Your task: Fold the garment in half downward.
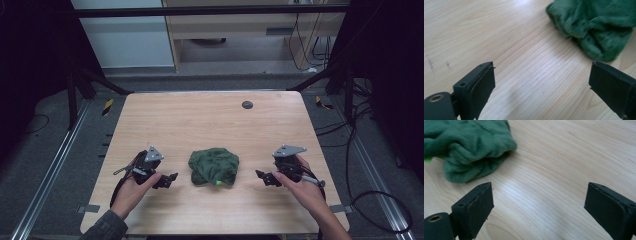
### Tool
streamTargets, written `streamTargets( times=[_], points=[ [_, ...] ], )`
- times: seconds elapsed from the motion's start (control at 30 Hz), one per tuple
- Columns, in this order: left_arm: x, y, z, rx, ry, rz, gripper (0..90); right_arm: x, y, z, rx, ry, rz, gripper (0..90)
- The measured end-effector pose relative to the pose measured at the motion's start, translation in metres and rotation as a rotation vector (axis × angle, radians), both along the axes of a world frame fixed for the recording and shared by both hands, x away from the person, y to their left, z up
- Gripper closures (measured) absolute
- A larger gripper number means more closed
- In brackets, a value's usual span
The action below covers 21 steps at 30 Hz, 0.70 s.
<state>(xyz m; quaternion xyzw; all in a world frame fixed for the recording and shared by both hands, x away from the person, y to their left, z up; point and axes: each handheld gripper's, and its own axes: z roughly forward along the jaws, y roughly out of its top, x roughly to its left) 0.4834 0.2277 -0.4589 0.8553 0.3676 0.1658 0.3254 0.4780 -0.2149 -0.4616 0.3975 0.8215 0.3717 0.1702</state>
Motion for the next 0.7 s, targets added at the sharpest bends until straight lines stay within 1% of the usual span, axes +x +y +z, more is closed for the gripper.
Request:
streamTargets(
  times=[0.2,0.27,0.3,0.37,0.47,0.63,0.7],
  points=[
    [0.003,0.016,-0.006,0.013,0.014,0.037,6.5,0.006,-0.014,-0.004,-0.022,0.004,-0.031,10.6],
    [0.004,0.022,-0.007,0.015,0.004,0.055,6.8,0.008,-0.020,-0.006,-0.028,0.011,-0.043,10.5],
    [0.004,0.025,-0.008,0.009,0.007,0.065,7.1,0.009,-0.022,-0.007,-0.034,0.014,-0.049,10.2],
    [0.005,0.031,-0.009,0.011,0.002,0.080,7.1,0.009,-0.028,-0.010,-0.050,0.013,-0.064,10.1],
    [0.006,0.041,-0.010,0.012,-0.005,0.104,7.4,0.010,-0.034,-0.012,-0.049,0.018,-0.080,10.1],
    [0.011,0.055,-0.012,0.016,0.001,0.134,7.4,0.013,-0.043,-0.015,-0.048,0.025,-0.097,10.1],
    [0.012,0.060,-0.014,0.003,0.000,0.144,7.4,0.016,-0.046,-0.016,-0.044,0.031,-0.102,10.1]
  ],
)
